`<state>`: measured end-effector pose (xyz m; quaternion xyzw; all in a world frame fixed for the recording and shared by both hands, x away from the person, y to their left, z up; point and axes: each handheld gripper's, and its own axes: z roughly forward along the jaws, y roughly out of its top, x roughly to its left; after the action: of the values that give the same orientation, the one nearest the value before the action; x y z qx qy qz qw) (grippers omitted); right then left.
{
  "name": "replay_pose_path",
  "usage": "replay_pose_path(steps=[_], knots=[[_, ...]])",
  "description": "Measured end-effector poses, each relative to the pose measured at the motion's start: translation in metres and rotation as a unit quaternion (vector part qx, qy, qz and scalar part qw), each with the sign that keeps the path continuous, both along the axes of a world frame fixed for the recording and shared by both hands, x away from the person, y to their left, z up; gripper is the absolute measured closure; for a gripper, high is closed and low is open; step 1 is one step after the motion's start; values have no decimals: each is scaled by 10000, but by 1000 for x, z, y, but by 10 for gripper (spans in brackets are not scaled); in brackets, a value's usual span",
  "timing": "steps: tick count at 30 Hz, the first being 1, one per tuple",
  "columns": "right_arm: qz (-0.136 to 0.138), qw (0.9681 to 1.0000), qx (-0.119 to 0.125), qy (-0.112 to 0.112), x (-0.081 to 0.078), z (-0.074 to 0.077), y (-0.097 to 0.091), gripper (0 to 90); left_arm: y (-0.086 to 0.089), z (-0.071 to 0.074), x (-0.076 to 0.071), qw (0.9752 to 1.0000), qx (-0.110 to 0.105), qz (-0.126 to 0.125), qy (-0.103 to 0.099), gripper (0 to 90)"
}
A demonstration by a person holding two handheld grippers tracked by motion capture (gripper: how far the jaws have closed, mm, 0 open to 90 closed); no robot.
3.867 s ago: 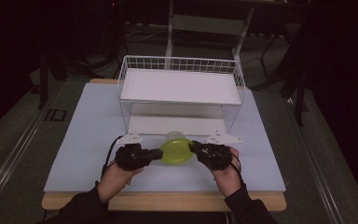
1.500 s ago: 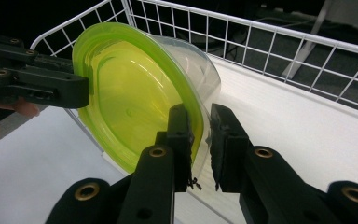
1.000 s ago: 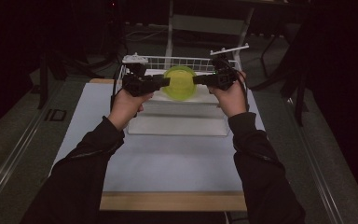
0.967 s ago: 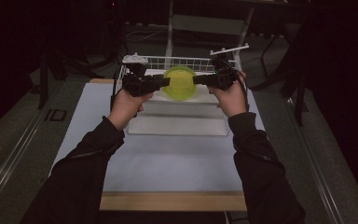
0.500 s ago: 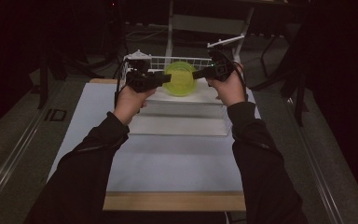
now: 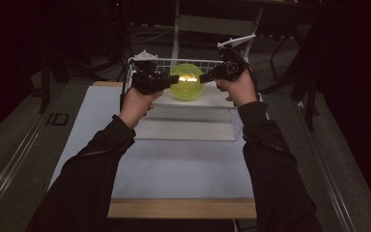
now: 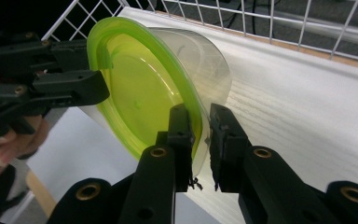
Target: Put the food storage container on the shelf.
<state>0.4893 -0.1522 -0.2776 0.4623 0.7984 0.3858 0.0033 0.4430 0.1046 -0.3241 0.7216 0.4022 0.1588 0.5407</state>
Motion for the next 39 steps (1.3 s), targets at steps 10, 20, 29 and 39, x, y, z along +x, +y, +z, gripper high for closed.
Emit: replay_pose_path(steps=[10,20,29,39], knots=[[-139,9990,-331,-275,6,3,6,789,-9,-3,8,9999,128,67,-5,573],[108,9996,-247,29,3,11,5,805,-3,7,1,9997,121,126,-150,574],[-140,9983,-373,433,12,7,-3,770,-6,8,3,9997,231,77,-88,574],[-311,9984,-368,305,18,-1,-3,671,-13,-3,9,9996,276,25,15,575]])
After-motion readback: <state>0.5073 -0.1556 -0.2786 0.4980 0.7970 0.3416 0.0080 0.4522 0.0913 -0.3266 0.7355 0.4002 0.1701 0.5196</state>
